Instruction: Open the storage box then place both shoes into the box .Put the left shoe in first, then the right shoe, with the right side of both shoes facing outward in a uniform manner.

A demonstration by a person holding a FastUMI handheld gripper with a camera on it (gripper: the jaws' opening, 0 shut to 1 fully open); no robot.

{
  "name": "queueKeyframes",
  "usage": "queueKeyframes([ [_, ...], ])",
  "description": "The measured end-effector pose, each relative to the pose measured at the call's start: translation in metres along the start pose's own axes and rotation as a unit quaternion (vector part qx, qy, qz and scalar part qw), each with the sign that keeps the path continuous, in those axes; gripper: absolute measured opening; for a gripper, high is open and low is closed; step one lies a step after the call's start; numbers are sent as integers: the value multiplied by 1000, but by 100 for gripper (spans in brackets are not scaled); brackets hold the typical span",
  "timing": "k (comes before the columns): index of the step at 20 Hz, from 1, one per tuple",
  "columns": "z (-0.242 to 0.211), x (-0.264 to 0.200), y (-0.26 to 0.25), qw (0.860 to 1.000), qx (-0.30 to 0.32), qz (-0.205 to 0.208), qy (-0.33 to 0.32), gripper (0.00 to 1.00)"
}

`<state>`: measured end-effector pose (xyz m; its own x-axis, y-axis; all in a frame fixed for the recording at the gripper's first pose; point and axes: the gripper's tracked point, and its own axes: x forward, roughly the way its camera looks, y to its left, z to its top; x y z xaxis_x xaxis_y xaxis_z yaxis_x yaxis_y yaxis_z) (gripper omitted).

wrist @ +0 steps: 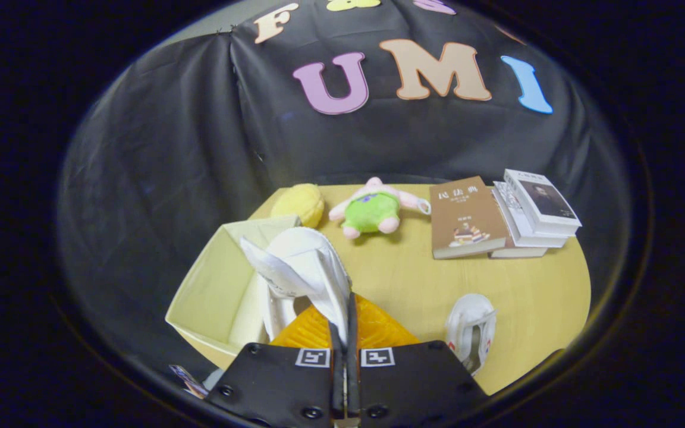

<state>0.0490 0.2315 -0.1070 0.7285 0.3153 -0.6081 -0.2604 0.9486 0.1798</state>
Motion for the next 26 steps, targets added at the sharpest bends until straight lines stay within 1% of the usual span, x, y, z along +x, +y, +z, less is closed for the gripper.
queueKeyframes([
  [2, 13, 1, 26, 1000, 10, 21, -7, 5],
  [7, 9, 29, 89, 998, 29, 54, 28, 5],
  [11, -1, 51, 119, 998, 12, 42, 50, 5],
  [15, 8, 50, 137, 998, 7, 35, 51, 5],
  [16, 12, 49, 144, 998, 11, 37, 51, 5],
  [19, 19, 55, 168, 996, 52, 52, 53, 5],
  [20, 19, 63, 171, 995, 61, 49, 54, 5],
  [24, 11, 107, 157, 995, 80, -17, 56, 5],
  [26, 0, 127, 153, 993, 91, -38, 62, 5],
])
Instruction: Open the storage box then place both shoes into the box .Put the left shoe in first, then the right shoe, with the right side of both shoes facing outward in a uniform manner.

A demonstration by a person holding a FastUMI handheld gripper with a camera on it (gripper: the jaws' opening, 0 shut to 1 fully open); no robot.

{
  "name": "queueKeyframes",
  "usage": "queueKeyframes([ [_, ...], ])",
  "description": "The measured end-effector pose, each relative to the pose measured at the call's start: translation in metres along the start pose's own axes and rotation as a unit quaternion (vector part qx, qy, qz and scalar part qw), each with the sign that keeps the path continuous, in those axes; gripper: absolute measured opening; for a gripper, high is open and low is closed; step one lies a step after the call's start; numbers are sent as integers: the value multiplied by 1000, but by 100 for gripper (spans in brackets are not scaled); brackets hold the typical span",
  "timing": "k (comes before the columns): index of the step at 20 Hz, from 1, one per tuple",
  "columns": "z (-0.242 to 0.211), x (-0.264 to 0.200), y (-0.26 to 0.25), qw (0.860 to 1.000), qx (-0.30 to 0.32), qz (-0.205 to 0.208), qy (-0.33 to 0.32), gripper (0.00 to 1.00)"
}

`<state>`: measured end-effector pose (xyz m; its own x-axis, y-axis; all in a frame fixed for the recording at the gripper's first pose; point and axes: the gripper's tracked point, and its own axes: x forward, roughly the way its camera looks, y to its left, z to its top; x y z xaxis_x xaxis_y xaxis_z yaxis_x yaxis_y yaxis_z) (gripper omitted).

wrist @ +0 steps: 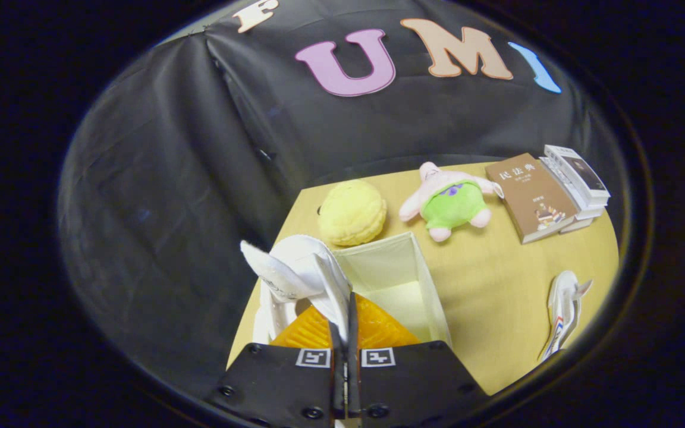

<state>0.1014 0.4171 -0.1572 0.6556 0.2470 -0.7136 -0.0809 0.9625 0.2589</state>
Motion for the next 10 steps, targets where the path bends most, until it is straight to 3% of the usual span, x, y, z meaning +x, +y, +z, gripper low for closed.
queueKeyframes([
  [3, -23, 20, -8, 999, 6, -24, 23, 5],
  [7, -45, 26, -4, 999, -4, -26, 43, 5],
  [10, -81, 31, 2, 995, -16, -27, 99, 5],
])
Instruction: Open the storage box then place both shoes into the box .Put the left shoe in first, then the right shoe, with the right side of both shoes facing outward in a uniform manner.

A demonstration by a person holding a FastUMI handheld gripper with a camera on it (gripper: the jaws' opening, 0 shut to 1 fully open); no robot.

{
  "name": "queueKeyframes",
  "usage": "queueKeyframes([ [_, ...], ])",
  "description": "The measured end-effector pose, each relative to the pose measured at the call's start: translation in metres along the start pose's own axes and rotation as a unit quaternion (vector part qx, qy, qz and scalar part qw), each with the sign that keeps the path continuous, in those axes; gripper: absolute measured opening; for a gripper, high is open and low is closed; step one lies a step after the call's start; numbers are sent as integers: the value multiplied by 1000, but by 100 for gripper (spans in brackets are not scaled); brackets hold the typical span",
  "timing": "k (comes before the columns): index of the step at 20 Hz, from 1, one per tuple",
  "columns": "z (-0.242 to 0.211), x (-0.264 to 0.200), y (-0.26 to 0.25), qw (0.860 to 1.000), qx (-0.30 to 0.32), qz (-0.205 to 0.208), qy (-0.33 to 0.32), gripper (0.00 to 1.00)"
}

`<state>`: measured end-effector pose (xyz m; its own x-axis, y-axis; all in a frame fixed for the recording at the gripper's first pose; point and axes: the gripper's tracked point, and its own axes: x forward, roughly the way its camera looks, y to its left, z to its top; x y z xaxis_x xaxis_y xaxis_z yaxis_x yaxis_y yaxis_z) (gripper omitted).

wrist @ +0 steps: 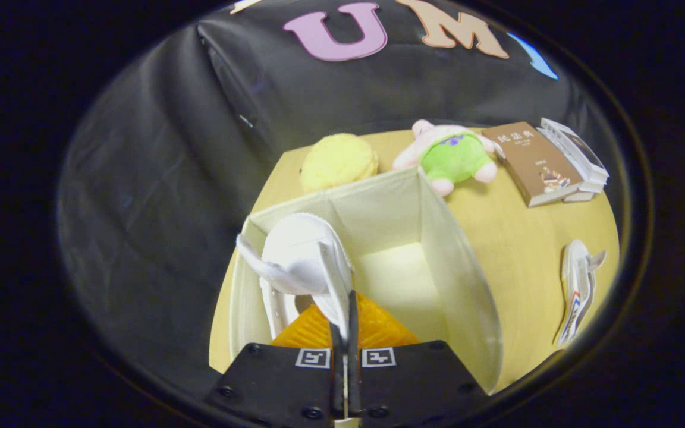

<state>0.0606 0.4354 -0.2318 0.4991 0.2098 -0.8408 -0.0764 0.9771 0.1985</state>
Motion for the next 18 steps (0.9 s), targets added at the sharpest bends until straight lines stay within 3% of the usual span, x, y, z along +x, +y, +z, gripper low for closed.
queueKeyframes([
  [3, -13, 14, -5, 999, 27, 1, 31, 6],
  [7, -29, 36, -31, 997, -20, -53, 55, 7],
  [9, -42, 45, -33, 995, -36, -56, 75, 10],
  [11, -40, 39, -25, 996, -30, -25, 80, 16],
  [17, -28, -4, -7, 996, -25, 57, 66, 97],
  [18, -23, -16, -6, 996, -22, 70, 60, 98],
])
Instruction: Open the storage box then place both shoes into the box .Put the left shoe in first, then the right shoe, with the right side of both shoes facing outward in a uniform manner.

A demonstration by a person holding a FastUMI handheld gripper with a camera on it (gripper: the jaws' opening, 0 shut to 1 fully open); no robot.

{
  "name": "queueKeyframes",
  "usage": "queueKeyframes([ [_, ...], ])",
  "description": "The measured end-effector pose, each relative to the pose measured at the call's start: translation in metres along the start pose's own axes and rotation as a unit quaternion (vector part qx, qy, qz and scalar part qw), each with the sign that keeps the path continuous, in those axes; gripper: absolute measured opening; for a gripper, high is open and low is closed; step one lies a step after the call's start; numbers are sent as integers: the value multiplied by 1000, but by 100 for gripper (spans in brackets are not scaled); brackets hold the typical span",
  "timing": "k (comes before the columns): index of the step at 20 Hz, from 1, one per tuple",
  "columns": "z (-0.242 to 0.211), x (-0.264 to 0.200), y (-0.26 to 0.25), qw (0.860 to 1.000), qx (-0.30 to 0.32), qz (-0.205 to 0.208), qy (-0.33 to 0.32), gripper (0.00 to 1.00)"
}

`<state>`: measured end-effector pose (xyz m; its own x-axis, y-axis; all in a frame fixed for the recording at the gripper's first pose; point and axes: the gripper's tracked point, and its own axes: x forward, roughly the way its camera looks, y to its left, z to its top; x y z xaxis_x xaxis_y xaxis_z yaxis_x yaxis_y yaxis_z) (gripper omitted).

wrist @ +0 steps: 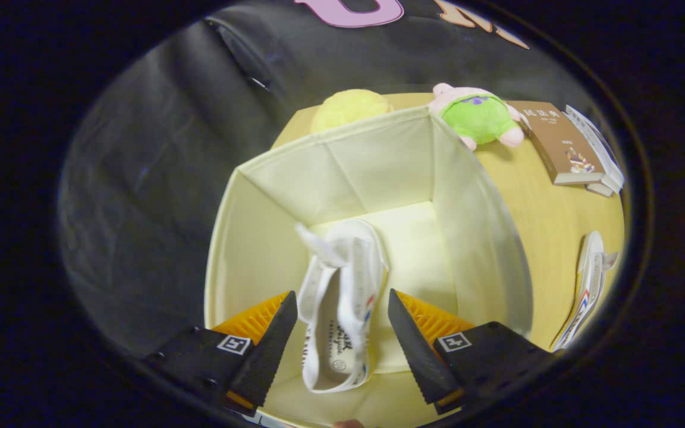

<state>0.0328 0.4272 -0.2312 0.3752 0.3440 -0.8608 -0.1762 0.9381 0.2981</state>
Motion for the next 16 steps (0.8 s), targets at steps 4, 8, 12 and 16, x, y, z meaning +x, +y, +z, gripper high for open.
queueKeyframes([
  [4, 16, -57, 8, 997, 7, 66, -31, 98],
  [8, 29, -123, -18, 992, -1, 93, -81, 99],
  [12, 11, -157, -93, 990, -53, 35, -123, 99],
  [16, -20, -177, -159, 988, -72, -5, -137, 98],
])
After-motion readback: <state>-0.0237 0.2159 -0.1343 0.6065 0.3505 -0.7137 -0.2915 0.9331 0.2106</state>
